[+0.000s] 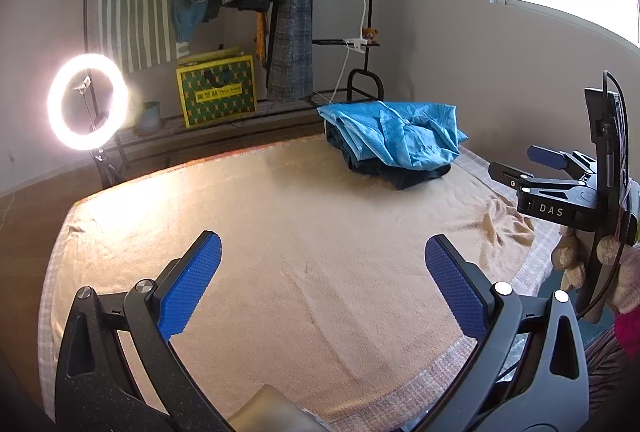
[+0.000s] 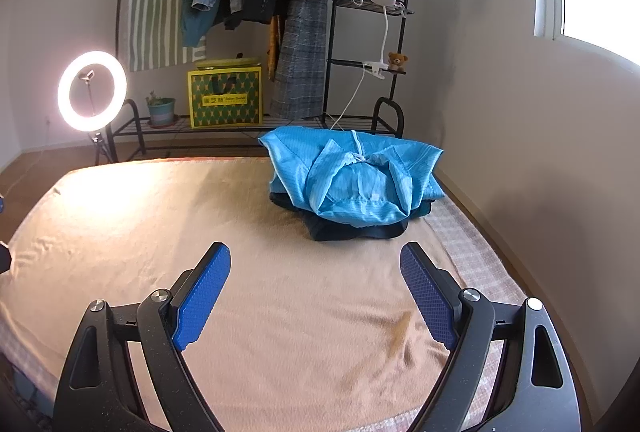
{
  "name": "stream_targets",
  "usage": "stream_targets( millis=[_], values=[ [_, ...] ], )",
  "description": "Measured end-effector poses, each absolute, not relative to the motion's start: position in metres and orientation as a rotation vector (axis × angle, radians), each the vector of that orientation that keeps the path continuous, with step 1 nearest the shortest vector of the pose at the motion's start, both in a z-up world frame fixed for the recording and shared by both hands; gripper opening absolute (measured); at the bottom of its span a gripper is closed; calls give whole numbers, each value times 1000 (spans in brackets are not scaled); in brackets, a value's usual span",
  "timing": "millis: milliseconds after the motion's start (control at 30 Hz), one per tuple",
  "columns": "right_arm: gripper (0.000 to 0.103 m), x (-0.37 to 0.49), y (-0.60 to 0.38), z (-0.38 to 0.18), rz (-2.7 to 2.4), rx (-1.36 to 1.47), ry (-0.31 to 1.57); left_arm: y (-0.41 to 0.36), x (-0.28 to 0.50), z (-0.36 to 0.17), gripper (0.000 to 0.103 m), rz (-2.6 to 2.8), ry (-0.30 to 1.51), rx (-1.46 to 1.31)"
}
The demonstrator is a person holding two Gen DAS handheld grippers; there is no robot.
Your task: Fold large clothes
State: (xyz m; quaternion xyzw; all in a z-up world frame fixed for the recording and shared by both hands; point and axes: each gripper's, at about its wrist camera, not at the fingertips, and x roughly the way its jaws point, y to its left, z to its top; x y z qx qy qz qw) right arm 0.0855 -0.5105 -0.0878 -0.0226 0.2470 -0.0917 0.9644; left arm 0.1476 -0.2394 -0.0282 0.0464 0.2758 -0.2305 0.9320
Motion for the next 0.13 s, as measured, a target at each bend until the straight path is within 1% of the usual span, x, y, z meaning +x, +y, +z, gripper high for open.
stream_targets(
  millis=[133],
  values=[
    [87,86,-512,-88,-185,-43,501,-236,147,-28,103,-458,561,91]
  ],
)
